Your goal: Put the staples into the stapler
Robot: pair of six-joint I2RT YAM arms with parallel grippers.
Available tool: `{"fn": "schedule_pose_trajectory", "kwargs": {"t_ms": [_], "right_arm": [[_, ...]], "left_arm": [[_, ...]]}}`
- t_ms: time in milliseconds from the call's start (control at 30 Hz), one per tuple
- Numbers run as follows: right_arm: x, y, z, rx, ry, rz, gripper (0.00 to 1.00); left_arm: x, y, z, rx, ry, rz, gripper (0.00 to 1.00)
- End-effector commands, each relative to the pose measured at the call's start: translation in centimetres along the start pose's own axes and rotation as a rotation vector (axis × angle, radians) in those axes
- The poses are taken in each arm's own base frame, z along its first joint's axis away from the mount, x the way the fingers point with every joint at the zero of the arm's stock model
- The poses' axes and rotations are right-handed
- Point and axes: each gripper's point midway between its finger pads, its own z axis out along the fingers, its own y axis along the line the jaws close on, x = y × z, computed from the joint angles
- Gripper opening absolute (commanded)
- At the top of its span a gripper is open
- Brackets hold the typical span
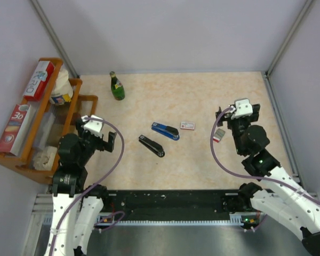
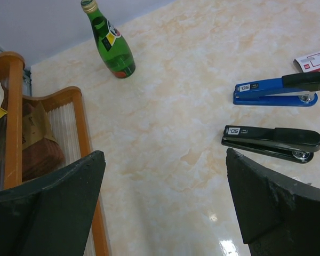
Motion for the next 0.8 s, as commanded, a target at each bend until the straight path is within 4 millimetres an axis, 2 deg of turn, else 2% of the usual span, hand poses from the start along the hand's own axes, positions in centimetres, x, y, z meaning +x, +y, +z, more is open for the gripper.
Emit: {"fn": "schedule_pose_trajectory", "kwargs": {"t_ms": [0,267,500,600,767], "right_arm": [[-2.1,-1.1,-0.3,0.033,-0.092,0.018,0.99],[-2.6,-1.0,-1.2,-0.001,-0.152,0.000,0.99],[-2.5,-0.6,-1.2,-0.026,-0.145,-0.001,0.99],[-2.2,-0.6,-1.2,-0.023,-0.137,-0.011,0.99],[-2.1,-0.2,-1.2,-0.044,-0.135,-0.010,0.99]], "left_arm": [[-1.0,0.5,0.1,-0.025,-0.052,0.002,0.99],[0.4,-0.2,0.3,-0.005,-0.049,0.004,0.99],[0.4,-1.7,-0.2,0.065,-0.091,0.019,0.99],[0.2,-1.2,0.1,0.034,-0.105,0.002,0.99],[-0.5,0.8,0.1,-0.089,-0.149,-0.049,0.99]]}}
